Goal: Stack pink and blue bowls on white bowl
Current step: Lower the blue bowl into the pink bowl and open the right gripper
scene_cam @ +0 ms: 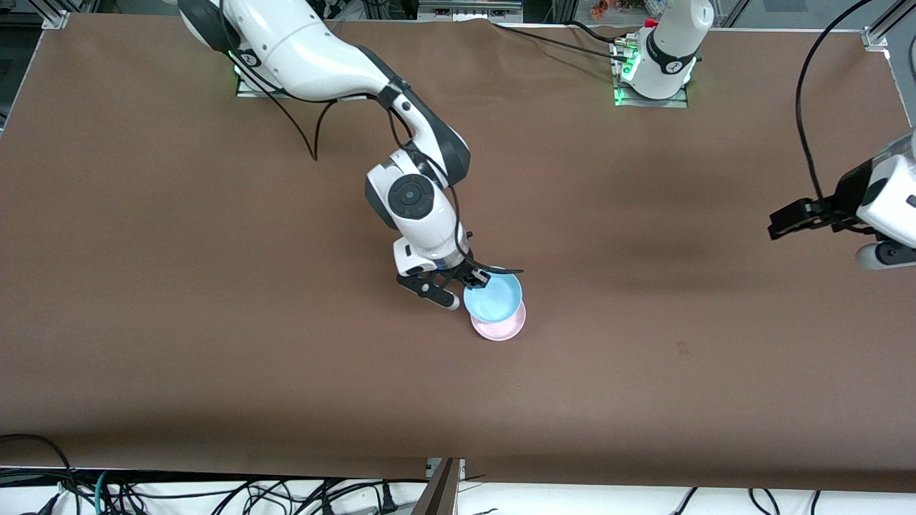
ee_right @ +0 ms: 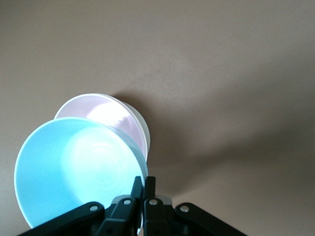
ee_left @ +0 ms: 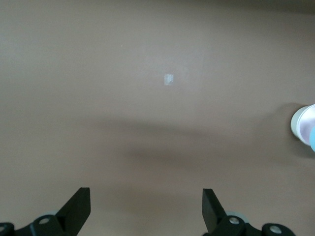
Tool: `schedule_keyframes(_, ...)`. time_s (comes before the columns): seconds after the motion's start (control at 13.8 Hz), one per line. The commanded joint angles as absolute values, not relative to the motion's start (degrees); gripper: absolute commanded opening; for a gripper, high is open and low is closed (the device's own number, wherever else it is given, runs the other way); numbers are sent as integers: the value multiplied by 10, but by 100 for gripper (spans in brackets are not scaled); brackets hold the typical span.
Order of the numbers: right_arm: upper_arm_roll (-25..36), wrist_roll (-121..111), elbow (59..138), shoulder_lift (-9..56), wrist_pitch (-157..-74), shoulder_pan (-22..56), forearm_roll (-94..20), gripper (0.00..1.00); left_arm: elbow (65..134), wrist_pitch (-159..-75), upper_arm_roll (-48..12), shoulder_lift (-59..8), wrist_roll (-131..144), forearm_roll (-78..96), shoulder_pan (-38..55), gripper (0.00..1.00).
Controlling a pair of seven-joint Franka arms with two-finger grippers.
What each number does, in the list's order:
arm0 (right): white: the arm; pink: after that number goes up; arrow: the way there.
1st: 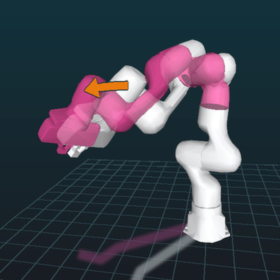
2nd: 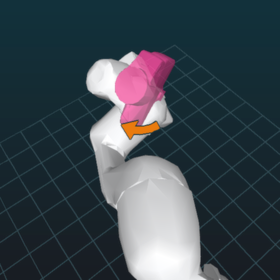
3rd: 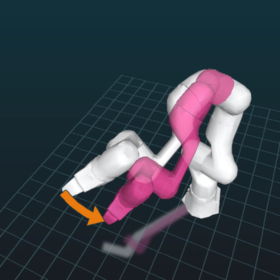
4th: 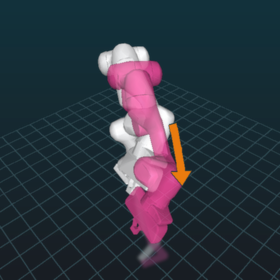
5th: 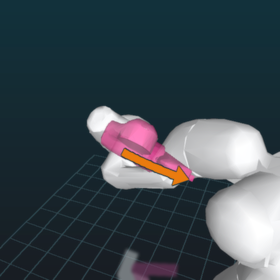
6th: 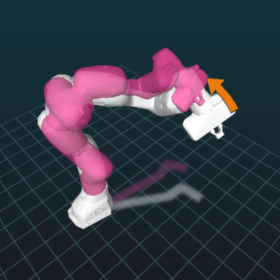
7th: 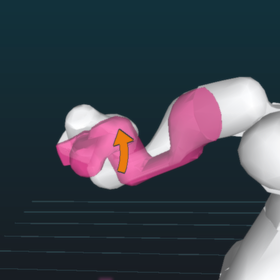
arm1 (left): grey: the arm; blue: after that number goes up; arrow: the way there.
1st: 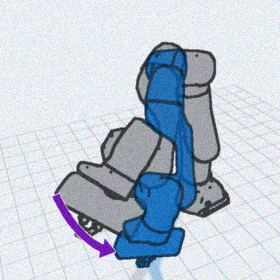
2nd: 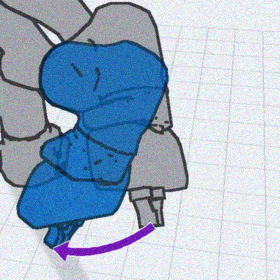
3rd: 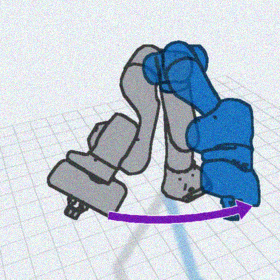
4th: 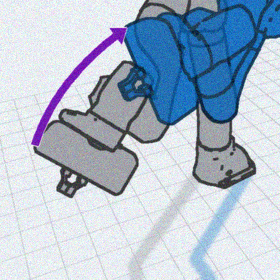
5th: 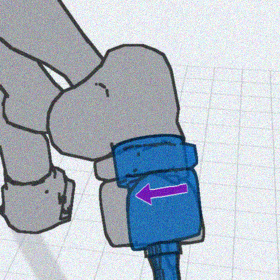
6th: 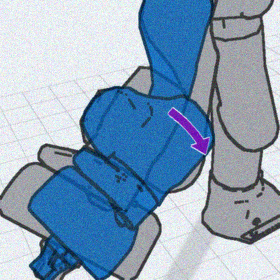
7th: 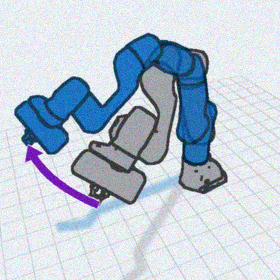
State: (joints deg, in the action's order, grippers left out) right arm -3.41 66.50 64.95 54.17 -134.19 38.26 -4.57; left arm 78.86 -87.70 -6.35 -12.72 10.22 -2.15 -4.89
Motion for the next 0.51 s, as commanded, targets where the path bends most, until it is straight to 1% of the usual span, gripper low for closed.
schedule_keyframes(0.0, -21, 682, 620, 561, -1351, 393, -38, 0, 806, -865, -47, -109, 83, -14, -36, 100)
schedule_keyframes(0.44, -6, 679, 608, 568, -1383, 395, -38, 0, 801, -863, -47, -121, 83, 5, -46, 100)
